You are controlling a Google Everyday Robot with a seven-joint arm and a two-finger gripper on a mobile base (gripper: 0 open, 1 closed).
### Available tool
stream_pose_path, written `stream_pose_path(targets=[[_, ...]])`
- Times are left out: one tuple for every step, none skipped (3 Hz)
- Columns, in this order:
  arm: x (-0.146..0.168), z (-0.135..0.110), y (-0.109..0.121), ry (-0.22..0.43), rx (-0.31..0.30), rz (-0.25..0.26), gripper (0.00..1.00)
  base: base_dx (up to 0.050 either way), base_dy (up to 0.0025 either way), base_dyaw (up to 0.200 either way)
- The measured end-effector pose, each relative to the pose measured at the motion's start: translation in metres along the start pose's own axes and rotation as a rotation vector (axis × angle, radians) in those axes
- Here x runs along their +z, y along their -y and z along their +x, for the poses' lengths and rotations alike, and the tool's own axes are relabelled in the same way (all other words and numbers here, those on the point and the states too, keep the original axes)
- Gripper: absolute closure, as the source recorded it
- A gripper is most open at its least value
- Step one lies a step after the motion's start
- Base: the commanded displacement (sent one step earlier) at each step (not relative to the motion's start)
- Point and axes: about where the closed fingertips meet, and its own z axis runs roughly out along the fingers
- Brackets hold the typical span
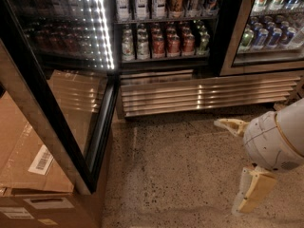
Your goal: Close left fridge door
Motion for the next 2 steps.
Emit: stream_pose_path(targets=[[-0.0001,0.0006,0.0000,-0.004,-0.001,0.000,0.00,0.000,0.00000,0.000],[-0.0001,0.0006,0.0000,-0.004,-0.001,0.000,0.19,0.000,0.00000,0.000]])
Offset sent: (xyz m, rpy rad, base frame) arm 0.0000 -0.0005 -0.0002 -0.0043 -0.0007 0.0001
